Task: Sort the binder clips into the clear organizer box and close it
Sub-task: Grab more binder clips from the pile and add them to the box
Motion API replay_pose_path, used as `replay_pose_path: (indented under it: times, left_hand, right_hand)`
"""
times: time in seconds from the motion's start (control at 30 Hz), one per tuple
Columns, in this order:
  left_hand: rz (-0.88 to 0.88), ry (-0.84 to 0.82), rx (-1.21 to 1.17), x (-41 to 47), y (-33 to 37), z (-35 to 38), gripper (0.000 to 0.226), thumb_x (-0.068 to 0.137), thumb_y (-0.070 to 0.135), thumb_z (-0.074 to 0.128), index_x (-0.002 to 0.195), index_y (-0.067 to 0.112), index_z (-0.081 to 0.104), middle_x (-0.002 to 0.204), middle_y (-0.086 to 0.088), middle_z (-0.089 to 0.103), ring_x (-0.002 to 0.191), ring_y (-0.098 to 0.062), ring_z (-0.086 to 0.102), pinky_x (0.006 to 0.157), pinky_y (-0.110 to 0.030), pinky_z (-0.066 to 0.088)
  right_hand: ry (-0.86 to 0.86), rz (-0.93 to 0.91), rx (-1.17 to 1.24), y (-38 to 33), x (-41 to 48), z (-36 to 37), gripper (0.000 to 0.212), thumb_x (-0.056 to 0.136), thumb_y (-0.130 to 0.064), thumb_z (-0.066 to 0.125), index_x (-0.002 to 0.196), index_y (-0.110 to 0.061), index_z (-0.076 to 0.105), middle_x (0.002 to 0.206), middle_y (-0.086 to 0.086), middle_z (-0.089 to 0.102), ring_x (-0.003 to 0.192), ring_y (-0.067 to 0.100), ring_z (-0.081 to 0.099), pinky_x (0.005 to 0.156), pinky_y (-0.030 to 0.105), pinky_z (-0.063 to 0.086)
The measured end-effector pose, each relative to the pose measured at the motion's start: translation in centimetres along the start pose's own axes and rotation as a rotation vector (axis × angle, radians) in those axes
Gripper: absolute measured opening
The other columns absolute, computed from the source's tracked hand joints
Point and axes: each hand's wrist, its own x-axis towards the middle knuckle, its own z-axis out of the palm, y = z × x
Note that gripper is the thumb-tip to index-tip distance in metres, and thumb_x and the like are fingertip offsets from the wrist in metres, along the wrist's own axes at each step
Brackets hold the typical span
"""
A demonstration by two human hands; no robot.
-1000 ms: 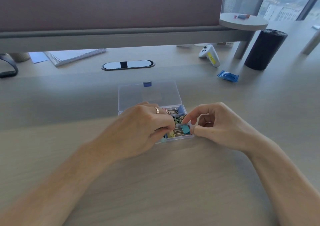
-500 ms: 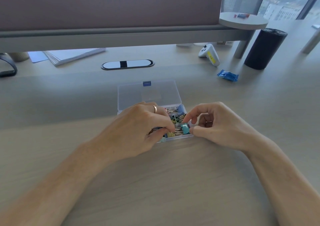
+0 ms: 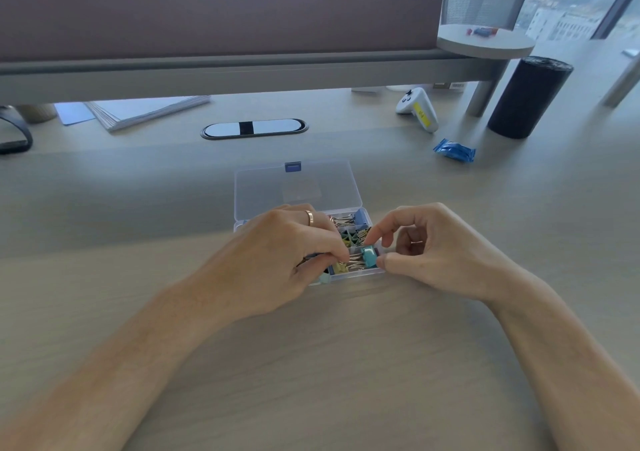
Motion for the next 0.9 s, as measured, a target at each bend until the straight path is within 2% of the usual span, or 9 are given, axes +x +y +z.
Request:
replay_pose_path:
  times: [0.2,0.33,0.63,0.73,0.83,0.9]
  left_hand:
    - [0.0,0.006,0.012,-0.1,0.2,0.0,0.014,0.093,0.019,0.072,0.099,0.03,0.078,0.1,0.017,0.07,0.1,-0.006,0.064,0.077,-0.038,0.057]
    - [-0.003,-0.002,0.017,0.0,0.1,0.0,0.014,0.094,0.02,0.071,0.1,0.031,0.078,0.101,0.019,0.07,0.101,-0.006,0.063,0.078,-0.038,0.056]
    - [-0.007,-0.003,0.021,0.0,0.0,0.1,0.014,0.094,0.02,0.071,0.1,0.03,0.077,0.101,0.019,0.07,0.099,-0.007,0.063,0.076,-0.039,0.056]
    - [-0.011,-0.01,0.033,0.0,0.2,0.0,0.014,0.095,0.021,0.07,0.103,0.029,0.077,0.102,0.017,0.071,0.1,-0.008,0.064,0.077,-0.039,0.056]
    - [-0.087,0.033,0.027,0.0,0.1,-0.4,0.023,0.097,0.032,0.058,0.115,0.034,0.073,0.113,0.02,0.067,0.107,-0.002,0.061,0.087,-0.028,0.053]
    - [-0.219,0.121,0.0,-0.4,-0.4,-0.7,0.029,0.098,0.039,0.054,0.124,0.039,0.066,0.123,0.024,0.062,0.118,0.004,0.053,0.097,-0.022,0.044]
  right_hand:
    - [0.004,-0.015,-0.017,0.1,0.0,0.0,0.021,0.078,-0.016,0.082,0.092,-0.031,0.079,0.082,-0.011,0.069,0.057,0.007,0.05,0.059,0.036,0.051]
    - [0.022,-0.042,0.002,0.2,0.0,-0.1,0.015,0.081,-0.021,0.082,0.092,-0.03,0.078,0.082,-0.008,0.068,0.057,0.013,0.052,0.059,0.04,0.051]
    - [0.014,-0.038,-0.008,0.6,0.1,-0.1,0.013,0.082,-0.022,0.084,0.091,-0.028,0.077,0.075,-0.013,0.067,0.056,0.009,0.053,0.06,0.033,0.053]
    - [0.013,-0.032,0.005,0.5,0.1,0.0,0.011,0.083,-0.023,0.083,0.091,-0.028,0.077,0.079,-0.01,0.069,0.058,0.012,0.054,0.061,0.04,0.055]
    - [0.141,-0.037,0.031,0.6,0.6,0.3,0.004,0.086,-0.025,0.078,0.089,-0.028,0.076,0.081,-0.006,0.072,0.062,0.019,0.057,0.062,0.041,0.053]
    - [0.283,-0.02,0.041,0.8,1.1,1.1,0.002,0.091,-0.028,0.073,0.089,-0.029,0.074,0.084,-0.006,0.073,0.071,0.019,0.065,0.064,0.034,0.054]
